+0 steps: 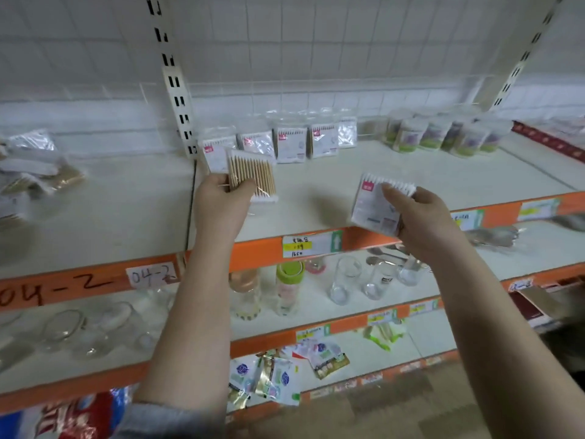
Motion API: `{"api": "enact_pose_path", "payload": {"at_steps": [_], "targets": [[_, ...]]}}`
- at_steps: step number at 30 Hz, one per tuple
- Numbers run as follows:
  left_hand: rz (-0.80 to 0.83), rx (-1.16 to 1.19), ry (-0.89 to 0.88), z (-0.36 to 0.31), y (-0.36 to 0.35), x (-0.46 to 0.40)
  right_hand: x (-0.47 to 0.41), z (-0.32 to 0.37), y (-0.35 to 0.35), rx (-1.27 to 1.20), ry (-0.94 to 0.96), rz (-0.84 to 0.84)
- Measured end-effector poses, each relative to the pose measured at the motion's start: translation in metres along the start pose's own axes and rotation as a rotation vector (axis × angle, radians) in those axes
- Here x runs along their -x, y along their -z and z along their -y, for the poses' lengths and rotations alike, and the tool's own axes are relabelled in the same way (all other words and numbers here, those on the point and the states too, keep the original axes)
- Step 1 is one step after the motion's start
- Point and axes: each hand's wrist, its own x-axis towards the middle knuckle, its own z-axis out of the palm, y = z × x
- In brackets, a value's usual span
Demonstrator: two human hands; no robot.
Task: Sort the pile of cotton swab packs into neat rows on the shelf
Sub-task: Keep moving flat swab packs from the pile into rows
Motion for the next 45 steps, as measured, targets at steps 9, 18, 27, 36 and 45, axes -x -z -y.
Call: {"api": "enact_pose_path", "payload": {"at_steps": [9,18,27,36,45], "targets": [[0.052,0.195,0.154,-0.017,-0.056,-0.013,-0.070,0.003,0.033,0.070,0.068,0.028],[0.046,0.181,0.140,-0.039,-0.102,-0.073,-0.198,0.009,0.010,0.177,0.053,0.038],[-0.024,0.076,0.087,-0.043,-0.125,-0.100,-0.284,-0.008,-0.020,0.218,0.048,0.067],[-0.186,-0.041,0.082,-0.029,-0.136,-0.082,-0.305,-0.016,-0.026,0.293,0.108,0.121],[-0.387,-0.204,-0.067,-0.033,-0.160,-0.048,-0.295,-0.013,-0.020,0.302,0.209,0.001]]}}
